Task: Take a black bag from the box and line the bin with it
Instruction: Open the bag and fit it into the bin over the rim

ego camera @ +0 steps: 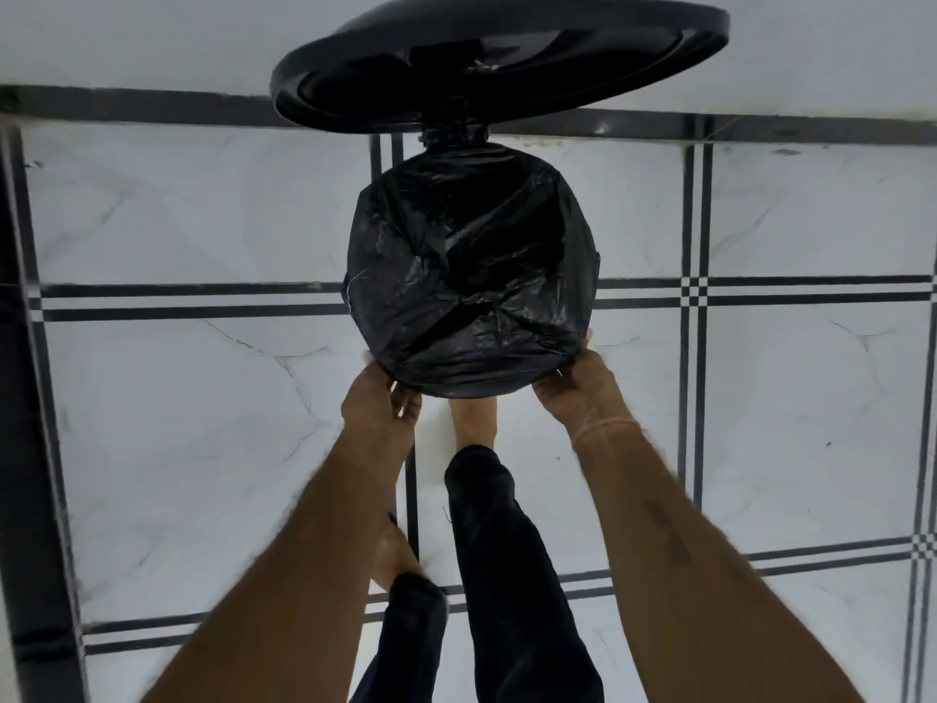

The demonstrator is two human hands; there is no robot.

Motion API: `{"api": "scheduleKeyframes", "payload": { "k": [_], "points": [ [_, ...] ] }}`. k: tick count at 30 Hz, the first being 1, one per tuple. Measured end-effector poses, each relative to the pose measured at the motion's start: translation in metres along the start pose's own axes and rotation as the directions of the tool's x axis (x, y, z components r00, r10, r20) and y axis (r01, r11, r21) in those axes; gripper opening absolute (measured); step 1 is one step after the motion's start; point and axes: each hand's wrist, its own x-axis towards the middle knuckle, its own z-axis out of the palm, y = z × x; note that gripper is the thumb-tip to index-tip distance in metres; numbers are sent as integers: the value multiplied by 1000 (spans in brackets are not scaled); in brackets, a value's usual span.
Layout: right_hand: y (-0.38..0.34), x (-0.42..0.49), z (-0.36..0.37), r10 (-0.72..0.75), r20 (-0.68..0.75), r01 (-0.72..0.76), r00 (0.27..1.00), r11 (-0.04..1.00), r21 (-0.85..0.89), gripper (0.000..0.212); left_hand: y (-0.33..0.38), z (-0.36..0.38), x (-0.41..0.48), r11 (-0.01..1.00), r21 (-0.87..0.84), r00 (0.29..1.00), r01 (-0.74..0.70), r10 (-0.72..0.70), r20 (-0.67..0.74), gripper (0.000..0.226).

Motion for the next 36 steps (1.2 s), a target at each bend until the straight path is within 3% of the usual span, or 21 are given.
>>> {"api": "scheduleKeyframes", "payload": {
  "k": [2, 7, 9, 10, 11, 12, 13, 14, 15, 19, 23, 24, 27, 31, 34, 36],
  "points": [
    [-1, -1, -1, -21, 60, 17, 998, 998, 63, 47, 1, 0, -7, 999, -40, 999, -27, 28, 24, 45],
    [-29, -1, 4, -69, -15, 69, 998, 998, -12, 32, 12, -3, -17, 981, 166, 994, -104, 107, -13, 25],
    [-34, -6, 16, -245, -89, 230, 965, 962, -147, 23, 25, 4, -17, 958, 182, 974, -224, 229, -4, 29],
    [-33, -9, 22, -446, -102, 403, 889, 870, -283, 20, 32, 11, -16, 933, 193, 952, -302, 304, 23, 32],
    [-31, -18, 27, -677, -42, 594, 735, 671, -443, 21, 40, 17, -15, 904, 206, 926, -375, 374, 46, 34],
    [-29, -29, 32, -826, 129, 730, 549, 399, -555, 25, 48, 25, -15, 874, 221, 901, -434, 429, 71, 32],
    [-28, -34, 37, -855, 314, 782, 413, 156, -604, 31, 56, 32, -12, 851, 232, 882, -471, 462, 94, 29],
    [-29, -32, 44, -830, 423, 776, 362, 17, -630, 37, 63, 38, -9, 834, 246, 869, -493, 481, 113, 27],
    [-33, -29, 55, -807, 441, 745, 394, -1, -667, 42, 70, 43, -5, 814, 270, 856, -515, 502, 122, 27],
    [-71, -6, 87, -732, 165, 516, 661, 284, -808, 46, 91, 51, 10, 720, 382, 806, -579, 576, 135, 36],
    [-97, -4, 98, -487, 88, 424, 869, 643, -637, 30, 96, 58, 12, 739, 362, 820, -568, 543, 179, 30],
    [-101, -4, 98, -424, 95, 389, 901, 690, -610, 38, 95, 58, 12, 742, 359, 822, -566, 540, 180, 31],
    [-111, 6, 103, -374, 83, 332, 924, 674, -659, 47, 93, 58, 16, 741, 353, 819, -571, 545, 180, 32],
    [-112, 17, 112, -346, 80, 305, 935, 667, -680, 21, 95, 61, 19, 710, 367, 797, -601, 568, 207, 24],
    [-111, 16, 119, -453, 224, 482, 863, 601, -637, 23, 102, 67, 19, 706, 349, 788, -616, 564, 248, 33],
    [-110, 5, 134, -396, 341, 521, 853, 589, -618, 28, 110, 74, 17, 679, 381, 778, -628, 559, 286, 36]
  ]
}}
